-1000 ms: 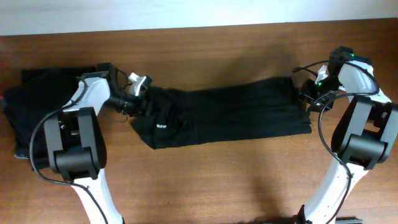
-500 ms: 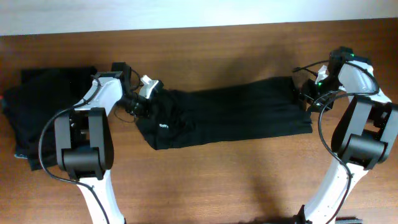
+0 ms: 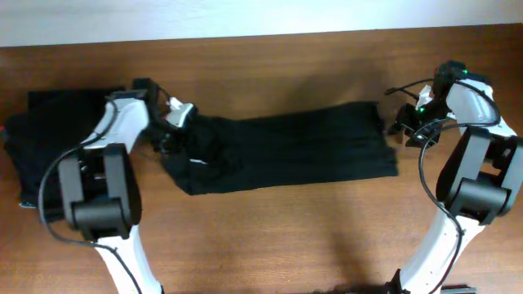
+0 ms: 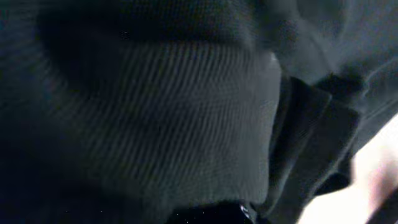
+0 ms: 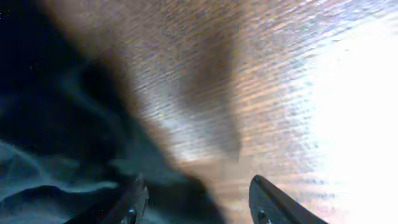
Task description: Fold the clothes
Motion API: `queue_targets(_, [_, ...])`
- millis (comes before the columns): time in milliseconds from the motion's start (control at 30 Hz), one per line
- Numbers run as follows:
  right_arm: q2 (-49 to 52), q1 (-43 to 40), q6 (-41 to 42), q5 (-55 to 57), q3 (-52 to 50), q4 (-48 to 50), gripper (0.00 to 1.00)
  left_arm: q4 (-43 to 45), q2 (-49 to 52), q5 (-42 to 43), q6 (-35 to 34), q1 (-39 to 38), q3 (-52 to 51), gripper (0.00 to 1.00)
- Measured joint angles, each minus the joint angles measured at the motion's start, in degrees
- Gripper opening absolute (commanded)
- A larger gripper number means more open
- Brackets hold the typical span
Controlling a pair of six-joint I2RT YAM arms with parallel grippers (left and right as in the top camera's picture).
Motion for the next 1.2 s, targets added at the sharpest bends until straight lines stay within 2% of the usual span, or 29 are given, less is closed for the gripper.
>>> queue_targets(167, [-2.82,-0.72,0.04,0.0,0.42,-1.16,0.59,-1.55,-6.32,-5.97,-0.26,4.07,3.76,0.08])
queue_targets(300, [-3.45,-0.81,0.0,0.0,0.74,-1.92,0.59,-1.92,-9.9,-8.61,-2.69,4.26,4.63,0.07])
queue_targets(767, [-3.45,-0.81,0.0,0.0,0.74,-3.78,0.59,-2.69,-9.99,-12.41,-6.1,-5.16,4.74,0.08])
queue_targets(1167, [-3.45,-0.81,0.0,-0.02,0.74,-6.25,0.59,-0.33,-9.99,-13.49,-8.92,-9.33,4.74,0.1])
queue_targets(1200, [-3.45,-0.81,0.0,-0.02,0.74,-6.38,0.59,0.07,-9.99,-13.53,-9.35,-9.73,4.74,0.13])
